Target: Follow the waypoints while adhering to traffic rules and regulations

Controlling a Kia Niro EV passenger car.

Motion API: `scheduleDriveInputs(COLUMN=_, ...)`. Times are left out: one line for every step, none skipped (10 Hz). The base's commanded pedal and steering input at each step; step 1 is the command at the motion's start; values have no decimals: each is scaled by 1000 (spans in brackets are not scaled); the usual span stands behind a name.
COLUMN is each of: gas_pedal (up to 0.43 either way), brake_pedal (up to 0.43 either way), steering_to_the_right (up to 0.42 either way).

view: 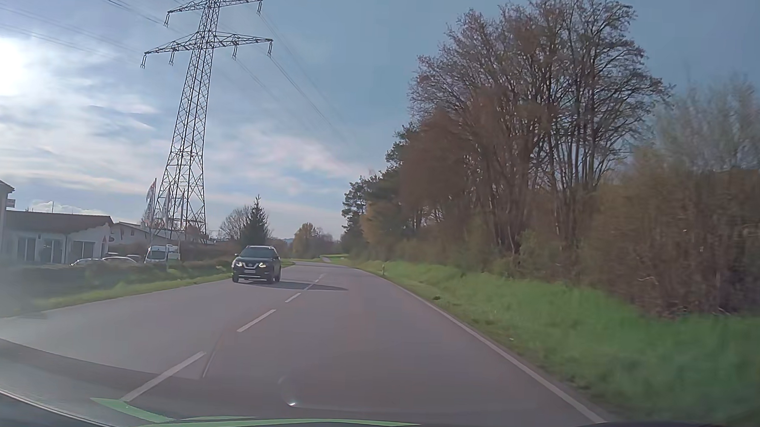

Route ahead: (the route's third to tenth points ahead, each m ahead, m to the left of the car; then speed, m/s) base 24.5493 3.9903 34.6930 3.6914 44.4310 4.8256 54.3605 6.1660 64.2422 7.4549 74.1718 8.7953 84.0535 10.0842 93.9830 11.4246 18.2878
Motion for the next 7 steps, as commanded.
scheduleDriveInputs(gas_pedal=130, brake_pedal=0, steering_to_the_right=-9)
scheduleDriveInputs(gas_pedal=130, brake_pedal=0, steering_to_the_right=-9)
scheduleDriveInputs(gas_pedal=130, brake_pedal=0, steering_to_the_right=-9)
scheduleDriveInputs(gas_pedal=130, brake_pedal=0, steering_to_the_right=-9)
scheduleDriveInputs(gas_pedal=138, brake_pedal=0, steering_to_the_right=-9)
scheduleDriveInputs(gas_pedal=138, brake_pedal=0, steering_to_the_right=-9)
scheduleDriveInputs(gas_pedal=138, brake_pedal=0, steering_to_the_right=-10)
